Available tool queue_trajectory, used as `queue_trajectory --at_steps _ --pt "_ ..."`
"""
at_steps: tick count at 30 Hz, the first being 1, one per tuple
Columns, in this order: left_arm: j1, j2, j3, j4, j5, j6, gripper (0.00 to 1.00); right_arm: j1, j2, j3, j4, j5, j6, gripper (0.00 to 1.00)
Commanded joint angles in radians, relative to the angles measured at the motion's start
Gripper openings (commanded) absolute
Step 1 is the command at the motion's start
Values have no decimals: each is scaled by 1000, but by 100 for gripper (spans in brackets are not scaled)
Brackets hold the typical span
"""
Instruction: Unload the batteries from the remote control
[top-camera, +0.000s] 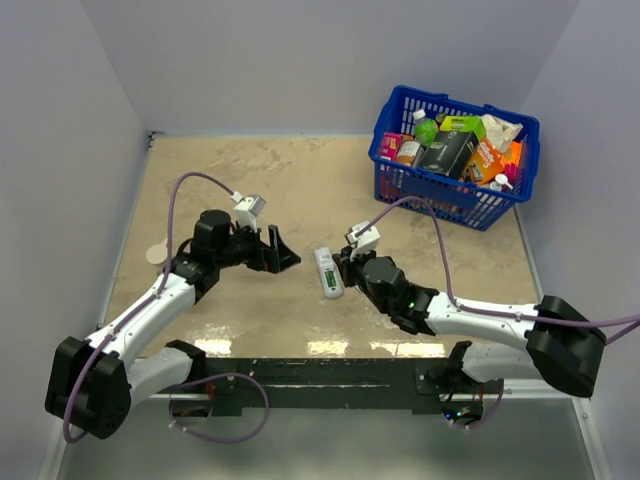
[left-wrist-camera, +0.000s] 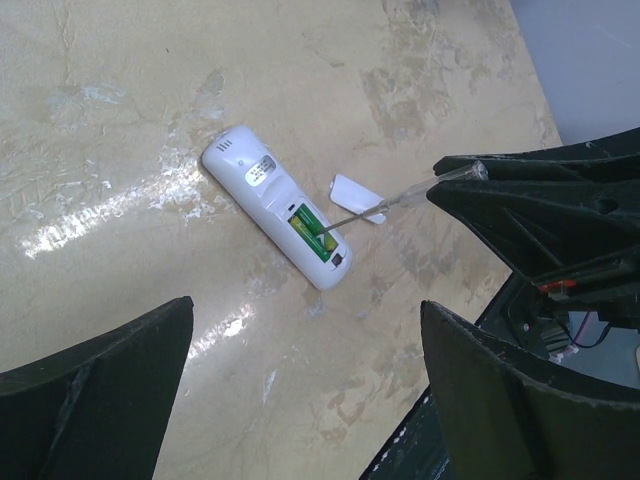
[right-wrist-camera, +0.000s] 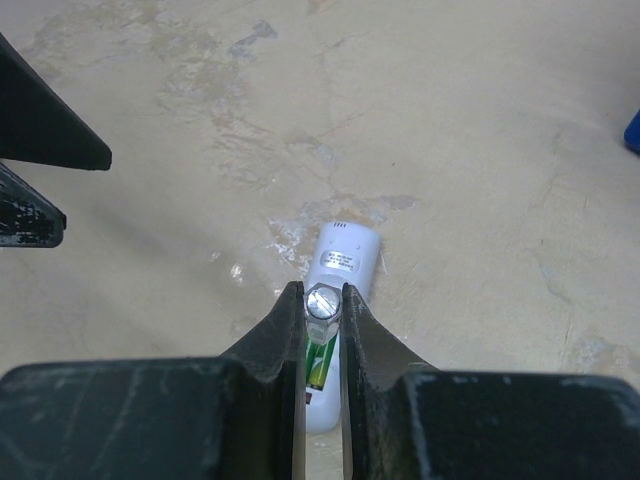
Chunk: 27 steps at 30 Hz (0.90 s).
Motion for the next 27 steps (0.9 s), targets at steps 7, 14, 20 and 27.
queue_trajectory --at_steps 7,14,20,27 --pt "4 -5 -11 12 13 10 97 75 64 -17 87 136 21 0" --pt "4 19 -15 -8 -9 7 95 145 84 -37 103 225 75 0" --pt "2 80 -30 7 -22 -39 88 150 57 -77 14 239 268 0" --pt "-10 194 -24 108 16 -113 79 150 29 -132 -12 208 343 0"
